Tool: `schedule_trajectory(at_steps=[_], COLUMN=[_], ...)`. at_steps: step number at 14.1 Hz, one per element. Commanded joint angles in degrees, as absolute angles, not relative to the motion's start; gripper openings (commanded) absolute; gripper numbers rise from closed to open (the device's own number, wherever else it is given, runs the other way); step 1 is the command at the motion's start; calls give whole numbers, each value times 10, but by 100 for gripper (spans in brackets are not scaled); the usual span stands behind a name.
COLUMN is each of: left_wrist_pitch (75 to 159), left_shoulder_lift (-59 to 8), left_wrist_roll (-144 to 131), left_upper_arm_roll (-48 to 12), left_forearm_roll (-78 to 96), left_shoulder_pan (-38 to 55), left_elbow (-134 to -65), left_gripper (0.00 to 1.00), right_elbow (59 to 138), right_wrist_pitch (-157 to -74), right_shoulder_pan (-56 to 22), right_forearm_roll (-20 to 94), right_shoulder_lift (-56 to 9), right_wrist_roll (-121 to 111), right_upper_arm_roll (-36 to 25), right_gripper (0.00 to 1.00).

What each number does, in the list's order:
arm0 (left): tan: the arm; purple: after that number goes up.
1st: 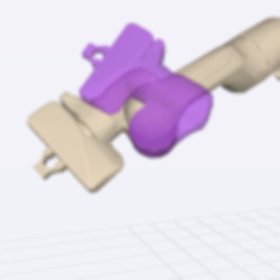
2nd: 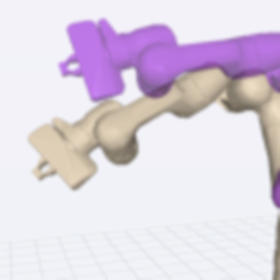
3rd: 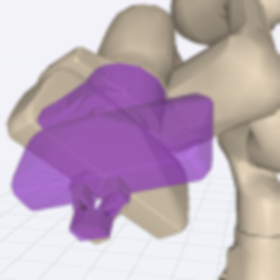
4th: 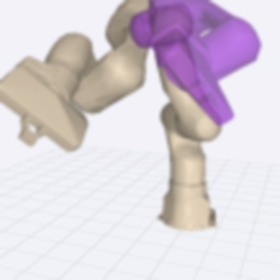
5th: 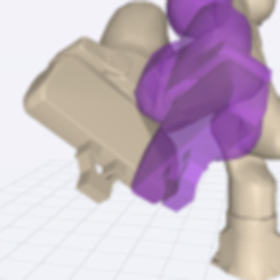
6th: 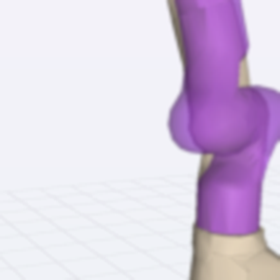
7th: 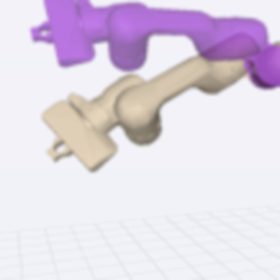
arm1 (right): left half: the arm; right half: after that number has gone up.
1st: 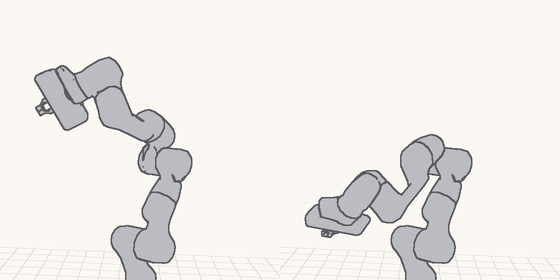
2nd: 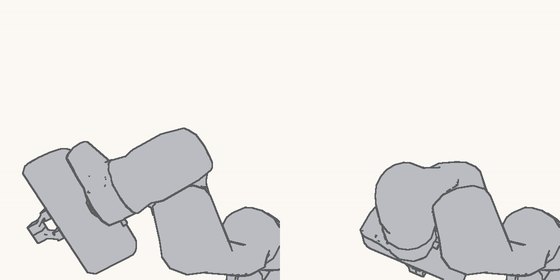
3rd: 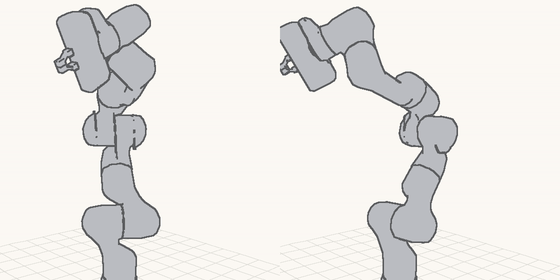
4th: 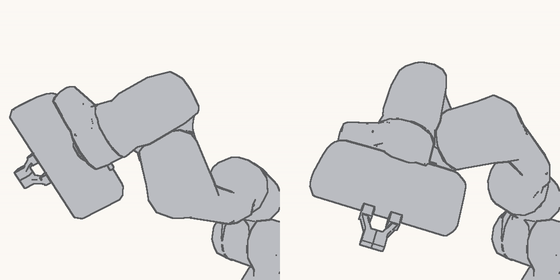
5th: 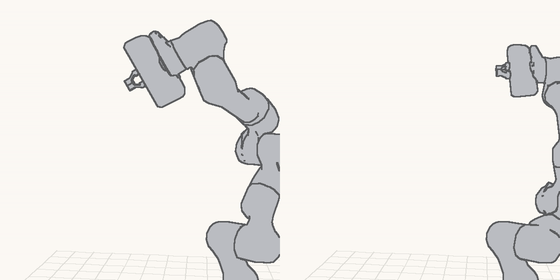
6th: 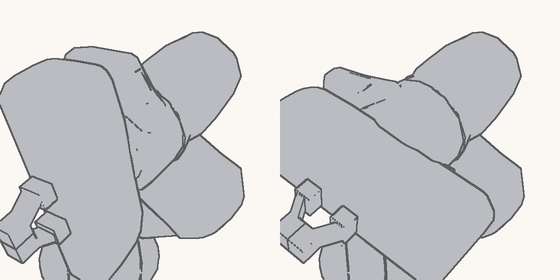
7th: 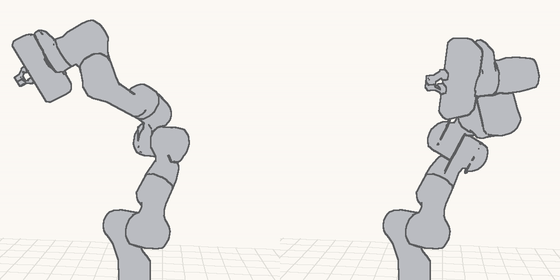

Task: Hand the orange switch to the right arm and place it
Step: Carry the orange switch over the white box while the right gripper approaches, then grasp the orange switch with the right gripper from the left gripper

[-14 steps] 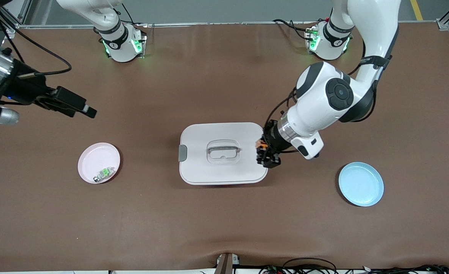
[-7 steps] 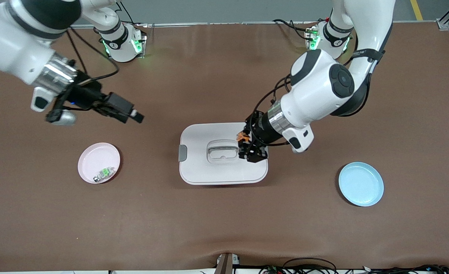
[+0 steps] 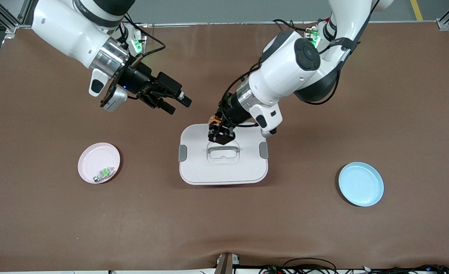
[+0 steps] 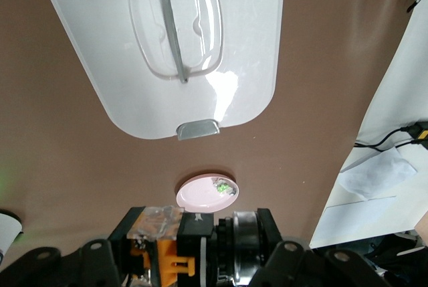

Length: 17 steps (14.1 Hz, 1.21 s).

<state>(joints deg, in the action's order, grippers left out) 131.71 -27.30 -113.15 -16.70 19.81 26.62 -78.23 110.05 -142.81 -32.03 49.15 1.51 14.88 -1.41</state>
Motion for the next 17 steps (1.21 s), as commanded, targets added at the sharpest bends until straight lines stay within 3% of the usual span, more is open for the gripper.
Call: schedule_trajectory(at_steps=[1, 3, 8, 17], left_wrist_pitch=[1324, 1324, 1324, 1324], left_shoulder_lift=[-279, -279, -279, -280], left_wrist_roll=[-1137, -1137, -1137, -1137], left_upper_arm_roll=[-165, -165, -163, -163], left_forearm_roll=[203, 199, 198, 196], left_shoulder_pan=[274, 276, 279, 281], left_elbow=[-773, -773, -773, -774], left_gripper=[34, 34, 35, 35], right_elbow=[1114, 1118, 1159, 1115], right_wrist_pitch=[-1433, -1443, -1555, -1552], right_shoulder_pan=[-328, -330, -380, -399], right_forearm_roll=[512, 510, 513, 591], right_shoulder_lift=[21, 19, -10, -61], right_wrist_roll=[91, 84, 53, 60], right_upper_arm_roll=[-23, -23, -22, -21], right_gripper=[100, 100, 100, 100])
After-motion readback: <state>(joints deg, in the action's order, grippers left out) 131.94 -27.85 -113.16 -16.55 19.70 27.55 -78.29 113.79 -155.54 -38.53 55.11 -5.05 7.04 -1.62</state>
